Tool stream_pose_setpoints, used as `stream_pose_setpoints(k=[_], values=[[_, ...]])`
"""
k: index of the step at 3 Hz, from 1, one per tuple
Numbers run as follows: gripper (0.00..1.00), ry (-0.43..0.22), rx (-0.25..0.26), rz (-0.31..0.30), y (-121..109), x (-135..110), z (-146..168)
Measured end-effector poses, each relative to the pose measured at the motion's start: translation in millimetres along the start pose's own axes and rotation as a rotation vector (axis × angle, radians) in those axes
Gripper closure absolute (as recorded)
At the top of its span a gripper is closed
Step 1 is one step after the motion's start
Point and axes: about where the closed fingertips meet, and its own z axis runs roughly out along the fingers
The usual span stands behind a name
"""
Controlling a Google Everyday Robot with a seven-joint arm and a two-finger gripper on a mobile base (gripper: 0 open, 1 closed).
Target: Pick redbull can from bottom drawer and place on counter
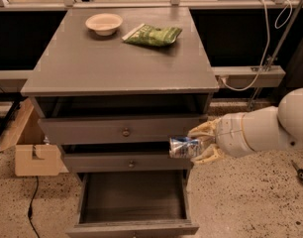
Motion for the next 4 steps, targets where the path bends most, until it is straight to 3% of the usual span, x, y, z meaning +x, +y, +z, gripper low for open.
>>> stream_pose_setpoints(k=[2, 3, 4], values=[[1.0, -0.001, 0.002, -0.002, -2.5, -1.4, -0.7], [1.0, -0.012, 0.073, -0.073, -90.5, -48.4, -25.0], [1.0, -0.029, 0.116, -0.114, -166.1, -84.0, -30.0]])
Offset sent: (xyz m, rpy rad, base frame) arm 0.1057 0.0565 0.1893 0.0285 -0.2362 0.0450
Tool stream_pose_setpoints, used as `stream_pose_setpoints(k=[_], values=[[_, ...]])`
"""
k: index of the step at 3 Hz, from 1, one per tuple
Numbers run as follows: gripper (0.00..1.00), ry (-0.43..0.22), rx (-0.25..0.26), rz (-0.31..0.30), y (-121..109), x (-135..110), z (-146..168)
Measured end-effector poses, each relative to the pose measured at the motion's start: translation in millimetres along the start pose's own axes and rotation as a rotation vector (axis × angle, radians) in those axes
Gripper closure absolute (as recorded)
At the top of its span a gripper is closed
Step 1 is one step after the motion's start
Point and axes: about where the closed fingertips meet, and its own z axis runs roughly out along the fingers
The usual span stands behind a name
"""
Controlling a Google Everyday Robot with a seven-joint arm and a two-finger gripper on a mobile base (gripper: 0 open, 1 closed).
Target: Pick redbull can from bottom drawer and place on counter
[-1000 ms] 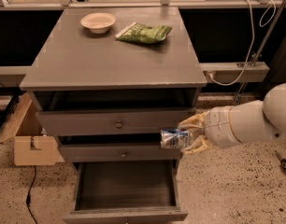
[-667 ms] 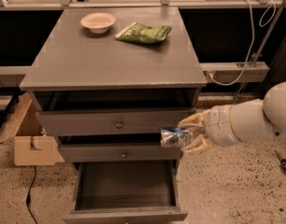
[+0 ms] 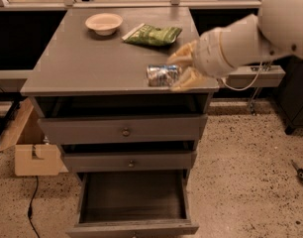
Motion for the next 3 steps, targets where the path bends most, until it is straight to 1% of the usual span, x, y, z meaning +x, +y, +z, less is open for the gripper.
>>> stream_pose_setpoints(k=[1, 2, 3], values=[[1.0, -0.007, -0.002, 0.102, -75.5, 4.6, 30.0], [1.0, -0.036, -0.049, 0.177, -113.4, -1.9, 67.0], [0.81, -0.084, -0.151, 0.242, -129.6, -10.7, 113.3]])
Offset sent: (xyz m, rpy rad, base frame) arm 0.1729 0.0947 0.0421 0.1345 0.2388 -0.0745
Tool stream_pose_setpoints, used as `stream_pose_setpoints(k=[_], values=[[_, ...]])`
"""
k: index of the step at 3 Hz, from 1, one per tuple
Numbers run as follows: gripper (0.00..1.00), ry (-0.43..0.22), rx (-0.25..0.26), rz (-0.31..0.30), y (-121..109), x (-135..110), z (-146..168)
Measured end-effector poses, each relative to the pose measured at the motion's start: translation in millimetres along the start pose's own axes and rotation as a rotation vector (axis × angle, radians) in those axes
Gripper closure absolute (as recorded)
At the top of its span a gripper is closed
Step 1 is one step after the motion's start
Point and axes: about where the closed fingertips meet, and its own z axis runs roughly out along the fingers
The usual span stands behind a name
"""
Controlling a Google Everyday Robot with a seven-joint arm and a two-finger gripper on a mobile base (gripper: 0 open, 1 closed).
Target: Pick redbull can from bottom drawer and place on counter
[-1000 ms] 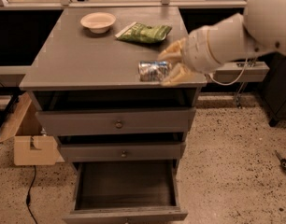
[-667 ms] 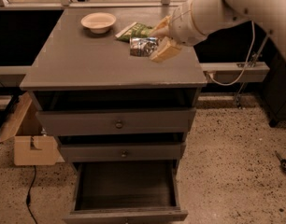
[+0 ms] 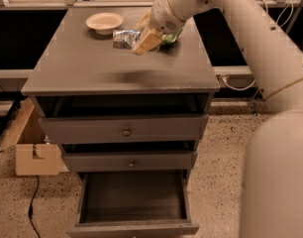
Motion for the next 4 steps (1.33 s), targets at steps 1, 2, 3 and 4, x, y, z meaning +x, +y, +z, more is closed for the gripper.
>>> stream_pose_setpoints(k=[1, 2, 3, 4], values=[[0.58, -0.014, -0.073, 0.06, -14.6, -2.8, 30.5], [0.35, -0.022, -0.12, 0.078, -20.7, -12.2, 53.3], [0.11, 0.018, -0.133, 0.07, -22.9, -19.4, 70.6], [0.0, 0.061, -0.159, 0.067, -15.8, -15.9, 92.5]])
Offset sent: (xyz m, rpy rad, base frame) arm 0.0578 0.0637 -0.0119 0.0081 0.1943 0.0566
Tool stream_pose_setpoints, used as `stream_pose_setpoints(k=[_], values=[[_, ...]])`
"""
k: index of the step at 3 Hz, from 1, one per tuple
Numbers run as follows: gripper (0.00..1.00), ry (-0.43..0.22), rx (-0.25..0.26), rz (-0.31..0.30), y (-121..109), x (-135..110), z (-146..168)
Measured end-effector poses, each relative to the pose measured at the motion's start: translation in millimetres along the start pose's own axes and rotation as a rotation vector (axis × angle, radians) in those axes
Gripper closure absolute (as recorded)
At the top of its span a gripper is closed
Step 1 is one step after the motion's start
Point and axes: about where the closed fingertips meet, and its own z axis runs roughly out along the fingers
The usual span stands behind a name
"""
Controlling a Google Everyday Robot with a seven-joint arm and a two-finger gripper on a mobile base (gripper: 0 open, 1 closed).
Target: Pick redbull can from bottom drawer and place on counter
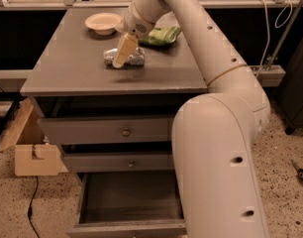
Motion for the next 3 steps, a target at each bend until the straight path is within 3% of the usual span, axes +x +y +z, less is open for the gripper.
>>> stream_pose_setpoints(k=[1, 2, 3], values=[[0.0, 0.015, -0.021, -0.004, 6.1, 3.5, 13.5], [0.0, 0.06, 0.048, -0.011, 7.0, 16.9, -11.8], [0.0, 0.095, 0.197, -0.023, 12.8, 27.7, -70.5]])
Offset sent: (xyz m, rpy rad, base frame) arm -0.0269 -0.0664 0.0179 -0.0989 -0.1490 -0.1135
